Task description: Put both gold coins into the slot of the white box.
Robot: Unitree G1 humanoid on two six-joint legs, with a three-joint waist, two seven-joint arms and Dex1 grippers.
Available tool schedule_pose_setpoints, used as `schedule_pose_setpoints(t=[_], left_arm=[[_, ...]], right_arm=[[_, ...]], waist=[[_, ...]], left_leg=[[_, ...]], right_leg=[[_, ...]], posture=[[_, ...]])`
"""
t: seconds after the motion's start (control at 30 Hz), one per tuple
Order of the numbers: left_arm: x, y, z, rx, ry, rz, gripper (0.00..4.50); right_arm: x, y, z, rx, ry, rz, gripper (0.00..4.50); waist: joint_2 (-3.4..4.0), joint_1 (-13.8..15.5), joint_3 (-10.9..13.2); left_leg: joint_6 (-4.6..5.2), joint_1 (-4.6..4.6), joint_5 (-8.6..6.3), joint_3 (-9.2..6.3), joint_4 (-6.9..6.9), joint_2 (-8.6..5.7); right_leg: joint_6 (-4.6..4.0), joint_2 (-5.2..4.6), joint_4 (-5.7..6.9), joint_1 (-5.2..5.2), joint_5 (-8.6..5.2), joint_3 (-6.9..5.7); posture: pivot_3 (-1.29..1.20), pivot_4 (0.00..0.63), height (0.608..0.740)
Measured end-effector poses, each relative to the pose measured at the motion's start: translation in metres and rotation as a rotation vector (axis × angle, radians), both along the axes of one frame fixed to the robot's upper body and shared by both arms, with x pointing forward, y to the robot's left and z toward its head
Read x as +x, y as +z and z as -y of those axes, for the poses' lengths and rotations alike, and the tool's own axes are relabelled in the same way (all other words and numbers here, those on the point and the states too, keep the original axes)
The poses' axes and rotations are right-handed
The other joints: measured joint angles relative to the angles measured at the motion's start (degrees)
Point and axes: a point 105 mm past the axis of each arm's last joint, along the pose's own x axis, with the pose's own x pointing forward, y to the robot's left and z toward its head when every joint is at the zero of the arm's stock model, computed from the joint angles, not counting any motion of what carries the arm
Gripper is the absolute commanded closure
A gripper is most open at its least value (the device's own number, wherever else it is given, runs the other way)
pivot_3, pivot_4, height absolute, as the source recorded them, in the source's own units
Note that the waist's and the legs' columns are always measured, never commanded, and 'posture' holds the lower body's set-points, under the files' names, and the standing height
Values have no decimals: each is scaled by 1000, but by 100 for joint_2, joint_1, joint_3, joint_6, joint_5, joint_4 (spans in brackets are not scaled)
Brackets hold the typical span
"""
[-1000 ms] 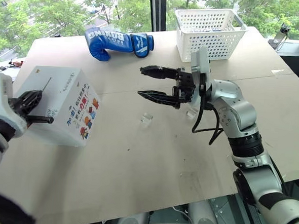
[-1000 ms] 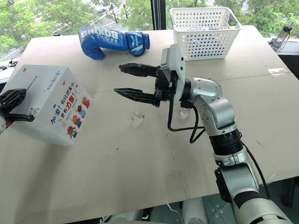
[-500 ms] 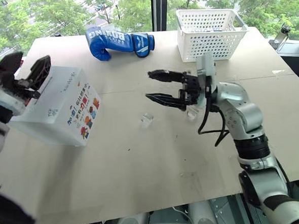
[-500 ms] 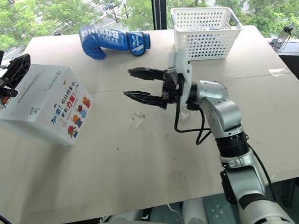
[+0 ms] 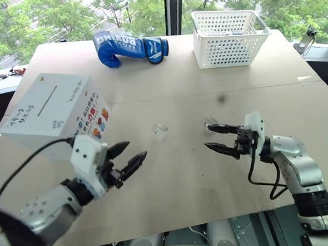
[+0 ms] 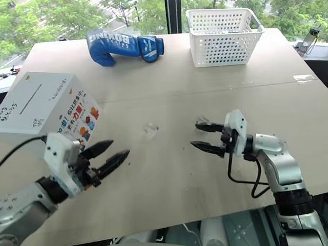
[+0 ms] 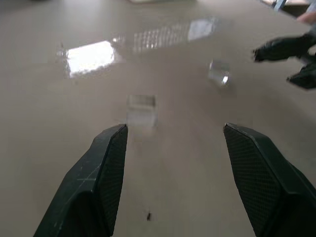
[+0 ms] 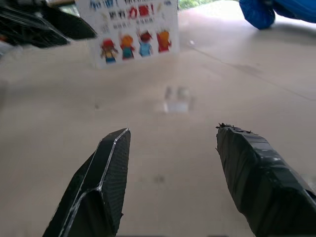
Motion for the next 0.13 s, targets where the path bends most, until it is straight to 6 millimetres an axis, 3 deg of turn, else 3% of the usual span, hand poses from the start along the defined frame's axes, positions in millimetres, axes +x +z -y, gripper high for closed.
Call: schedule_pose_setpoints(t=[0.07, 0.13], left_arm=[[0, -19, -7, 14, 43, -19, 1377], [0, -36, -15, 49, 70, -38, 1291]], right_arm=[[-2, -22, 9, -22, -44, -39, 1492], [-3, -35, 16, -44, -67, -53, 976]], waist=[[1, 23, 1], [2, 31, 2]], left_leg=[[3, 13, -1, 2, 8, 0], [6, 13, 0, 3, 25, -1]], right_leg=[[-21, 0, -4, 22, -13, -3], [-22, -1, -4, 27, -11, -1]], posture=[[0, 150, 721], [0, 150, 721]])
